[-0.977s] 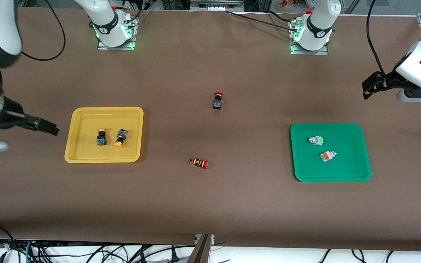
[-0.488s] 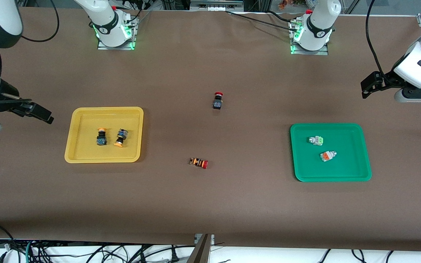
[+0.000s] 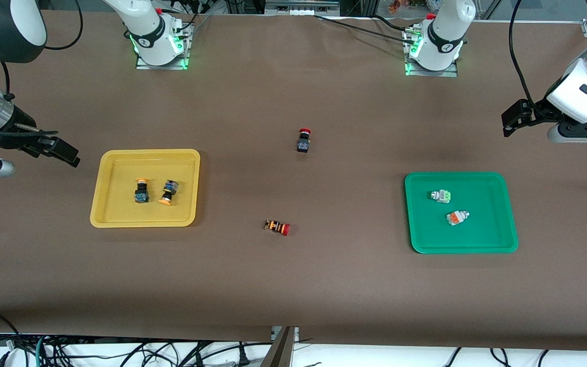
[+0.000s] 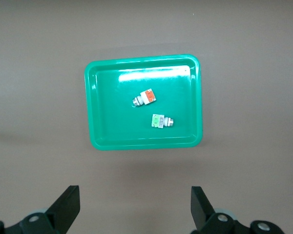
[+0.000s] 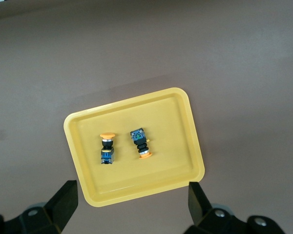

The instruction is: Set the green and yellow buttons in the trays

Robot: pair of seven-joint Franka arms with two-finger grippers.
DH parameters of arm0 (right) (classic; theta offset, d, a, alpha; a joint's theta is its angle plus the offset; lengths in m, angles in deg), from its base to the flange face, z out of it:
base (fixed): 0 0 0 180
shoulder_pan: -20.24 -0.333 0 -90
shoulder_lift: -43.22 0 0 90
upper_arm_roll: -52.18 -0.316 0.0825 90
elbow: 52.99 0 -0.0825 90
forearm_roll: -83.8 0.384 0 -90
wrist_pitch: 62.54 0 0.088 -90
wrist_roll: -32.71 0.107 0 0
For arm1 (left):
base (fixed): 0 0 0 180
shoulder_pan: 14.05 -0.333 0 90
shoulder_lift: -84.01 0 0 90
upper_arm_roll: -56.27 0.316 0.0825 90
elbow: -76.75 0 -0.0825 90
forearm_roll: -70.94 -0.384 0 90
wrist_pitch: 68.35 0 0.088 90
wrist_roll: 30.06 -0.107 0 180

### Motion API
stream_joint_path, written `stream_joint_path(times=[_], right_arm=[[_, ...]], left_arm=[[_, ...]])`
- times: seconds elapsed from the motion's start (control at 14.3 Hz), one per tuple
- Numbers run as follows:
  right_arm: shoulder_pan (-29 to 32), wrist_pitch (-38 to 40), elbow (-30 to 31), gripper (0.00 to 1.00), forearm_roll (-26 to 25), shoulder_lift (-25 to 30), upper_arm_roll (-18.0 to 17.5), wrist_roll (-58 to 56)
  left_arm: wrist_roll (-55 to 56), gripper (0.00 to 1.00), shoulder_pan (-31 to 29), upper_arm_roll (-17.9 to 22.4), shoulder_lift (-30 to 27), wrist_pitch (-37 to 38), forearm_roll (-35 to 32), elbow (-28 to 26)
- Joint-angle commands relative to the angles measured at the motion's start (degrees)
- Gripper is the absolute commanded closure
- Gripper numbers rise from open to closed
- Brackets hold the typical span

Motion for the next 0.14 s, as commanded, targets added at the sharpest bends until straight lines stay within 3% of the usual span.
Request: stream_joint_path(times=[0.0, 0.07], right_arm=[[-0.05, -0.80, 2.10, 0.00, -0.44, 1.68, -0.35, 0.73], [-0.05, -0.63, 2.19, 0.00, -0.44, 1.86, -0.35, 0.82]], left_arm=[[-0.87, 0.00, 0.39, 0.29, 0.45, 1.07, 0.85, 1.12], [-0.87, 0.00, 0.48, 0.20, 0.45, 1.07, 0.85, 1.12]])
